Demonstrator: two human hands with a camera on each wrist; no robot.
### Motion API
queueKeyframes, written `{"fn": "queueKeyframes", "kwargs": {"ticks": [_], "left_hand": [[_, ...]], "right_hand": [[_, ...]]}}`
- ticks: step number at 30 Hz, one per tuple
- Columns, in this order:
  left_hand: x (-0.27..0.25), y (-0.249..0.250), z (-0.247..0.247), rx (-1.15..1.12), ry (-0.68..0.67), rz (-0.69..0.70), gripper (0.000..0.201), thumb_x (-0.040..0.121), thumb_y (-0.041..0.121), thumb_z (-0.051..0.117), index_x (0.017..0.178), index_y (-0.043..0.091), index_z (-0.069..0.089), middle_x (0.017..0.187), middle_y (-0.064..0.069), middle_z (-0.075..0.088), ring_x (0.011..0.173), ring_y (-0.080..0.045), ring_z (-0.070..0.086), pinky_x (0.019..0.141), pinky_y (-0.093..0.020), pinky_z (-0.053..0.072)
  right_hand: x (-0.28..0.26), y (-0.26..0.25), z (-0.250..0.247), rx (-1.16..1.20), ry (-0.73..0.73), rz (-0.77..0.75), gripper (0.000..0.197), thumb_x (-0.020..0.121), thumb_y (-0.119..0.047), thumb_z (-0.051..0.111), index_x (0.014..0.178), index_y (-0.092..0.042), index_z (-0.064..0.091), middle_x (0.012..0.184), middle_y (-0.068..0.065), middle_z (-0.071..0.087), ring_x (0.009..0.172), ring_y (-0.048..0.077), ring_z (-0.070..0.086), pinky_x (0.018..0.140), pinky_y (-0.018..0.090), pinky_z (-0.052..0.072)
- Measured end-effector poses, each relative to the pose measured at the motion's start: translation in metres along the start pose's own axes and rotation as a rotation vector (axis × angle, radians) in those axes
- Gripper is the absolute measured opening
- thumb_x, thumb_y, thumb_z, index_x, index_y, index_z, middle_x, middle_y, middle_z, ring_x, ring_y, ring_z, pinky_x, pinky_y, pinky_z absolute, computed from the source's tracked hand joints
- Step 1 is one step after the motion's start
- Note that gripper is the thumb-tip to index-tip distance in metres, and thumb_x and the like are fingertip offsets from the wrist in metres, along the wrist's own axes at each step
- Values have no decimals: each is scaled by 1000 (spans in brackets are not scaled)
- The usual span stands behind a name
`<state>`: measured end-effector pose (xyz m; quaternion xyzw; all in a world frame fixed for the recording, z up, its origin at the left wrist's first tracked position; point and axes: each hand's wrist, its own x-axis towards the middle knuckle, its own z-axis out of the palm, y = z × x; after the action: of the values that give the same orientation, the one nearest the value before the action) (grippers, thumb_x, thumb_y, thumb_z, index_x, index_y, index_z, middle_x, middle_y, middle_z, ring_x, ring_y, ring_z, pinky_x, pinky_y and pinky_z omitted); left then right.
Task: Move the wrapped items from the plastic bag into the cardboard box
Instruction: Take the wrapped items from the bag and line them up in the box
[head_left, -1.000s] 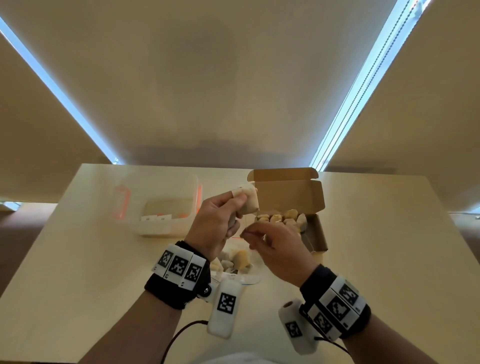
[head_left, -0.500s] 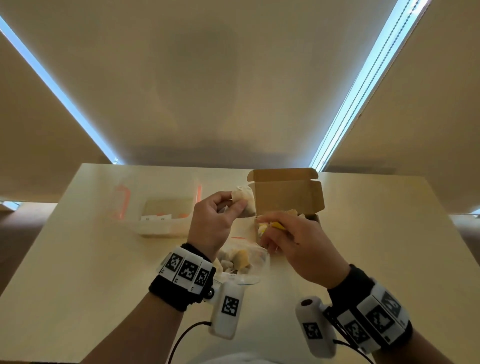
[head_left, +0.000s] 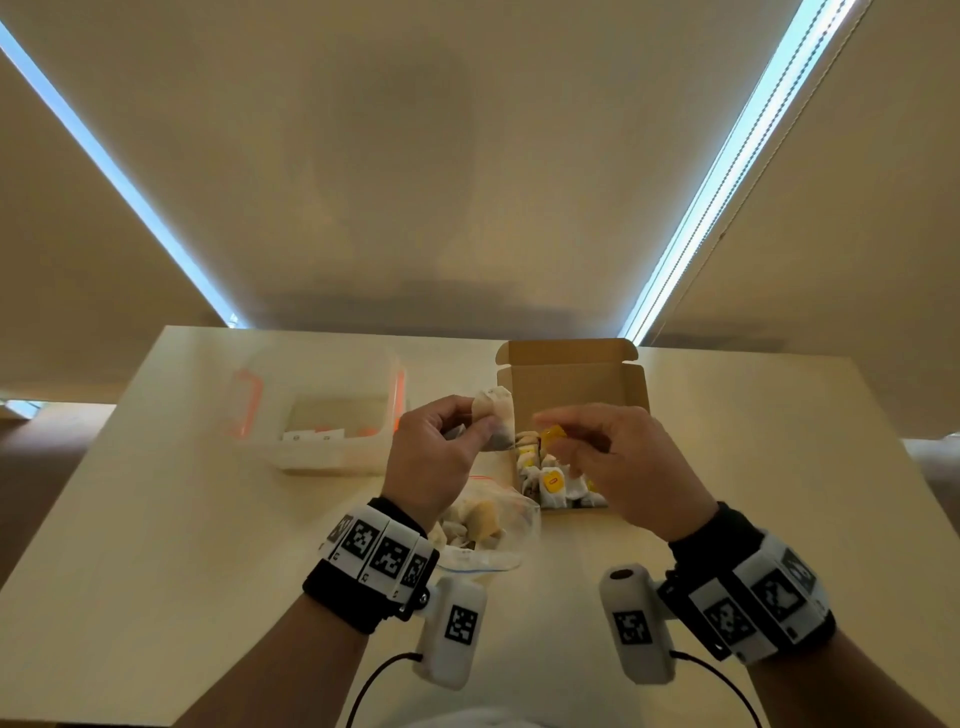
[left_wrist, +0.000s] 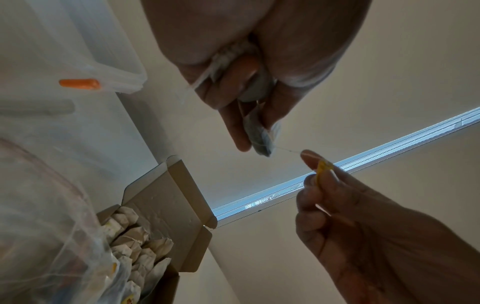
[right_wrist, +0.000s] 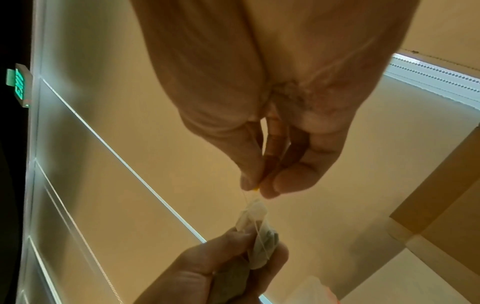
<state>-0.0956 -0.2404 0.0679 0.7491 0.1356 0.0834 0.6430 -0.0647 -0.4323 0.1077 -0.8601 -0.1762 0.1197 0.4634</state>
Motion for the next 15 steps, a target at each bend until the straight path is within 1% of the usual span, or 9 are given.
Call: {"fn": "queueKeyframes", "kwargs": {"ticks": [1, 3, 5, 7, 9, 10, 11, 13, 15], "left_hand": [[0, 0, 0, 1, -6, 2, 8, 84, 11, 74, 91, 14, 76, 84, 2, 75, 85, -16, 70, 82, -27, 56], [0, 0, 1, 19, -34, 3, 8, 85, 10, 73, 90, 15, 76, 82, 3, 75, 83, -14, 69, 79, -22, 54], [0, 0, 3, 43, -75, -6, 6, 85, 12, 73, 88, 16, 77, 81, 2, 75, 83, -16, 69, 80, -27, 55], [-1, 0, 4, 62, -120, -5, 6, 85, 16, 72, 88, 15, 77, 81, 0, 75, 84, -21, 70, 83, -35, 56], [-1, 1, 6, 57, -154, -2, 7, 86, 14, 70, 89, 14, 77, 81, 0, 75, 83, -20, 71, 83, -36, 57], [-2, 1, 7, 50, -168, -5, 9, 87, 10, 69, 88, 14, 76, 80, 1, 75, 80, -16, 70, 80, -32, 57], [-2, 1, 7, 34, -182, -13, 11, 88, 8, 67, 88, 15, 76, 77, 3, 73, 73, -10, 68, 73, -27, 56], [-3, 3, 8, -7, -202, -45, 14, 90, 4, 64, 88, 13, 75, 71, 6, 69, 56, 1, 57, 58, -14, 46], [-3, 3, 9, -38, -201, -74, 14, 91, 3, 63, 88, 11, 74, 67, 6, 66, 47, 3, 51, 51, -7, 38]], "right_hand": [[0, 1, 0, 18, 19, 8, 20, 87, -16, 73, 101, -29, 70, 84, -14, 68, 72, -1, 65, 70, 13, 51], [2, 1, 0, 45, 68, 8, 22, 80, -16, 80, 89, -27, 62, 77, -13, 67, 74, 1, 65, 72, 16, 54], [5, 1, 1, 49, 82, -11, 22, 78, -15, 82, 82, -24, 62, 75, -12, 68, 73, 4, 67, 74, 22, 57], [7, 0, 1, 61, 72, -26, 14, 80, -14, 80, 85, -21, 69, 77, -8, 72, 73, 7, 70, 77, 28, 59], [9, -1, 1, 63, 70, -32, 11, 84, -13, 76, 93, -19, 75, 82, -7, 75, 76, 7, 71, 78, 29, 60], [10, -1, 1, 48, 76, -38, 14, 86, -13, 74, 97, -20, 77, 86, -8, 76, 78, 5, 71, 79, 28, 60], [11, -1, 1, 29, 83, -49, 17, 87, -12, 72, 100, -22, 77, 90, -9, 76, 81, 3, 71, 80, 26, 60], [12, -1, 1, 10, 104, -68, 21, 87, -10, 71, 102, -24, 76, 93, -10, 75, 84, 1, 70, 79, 22, 58], [14, 1, 2, 18, 153, -74, 21, 84, -9, 74, 101, -22, 71, 91, -11, 74, 84, 0, 70, 77, 17, 57]]}}
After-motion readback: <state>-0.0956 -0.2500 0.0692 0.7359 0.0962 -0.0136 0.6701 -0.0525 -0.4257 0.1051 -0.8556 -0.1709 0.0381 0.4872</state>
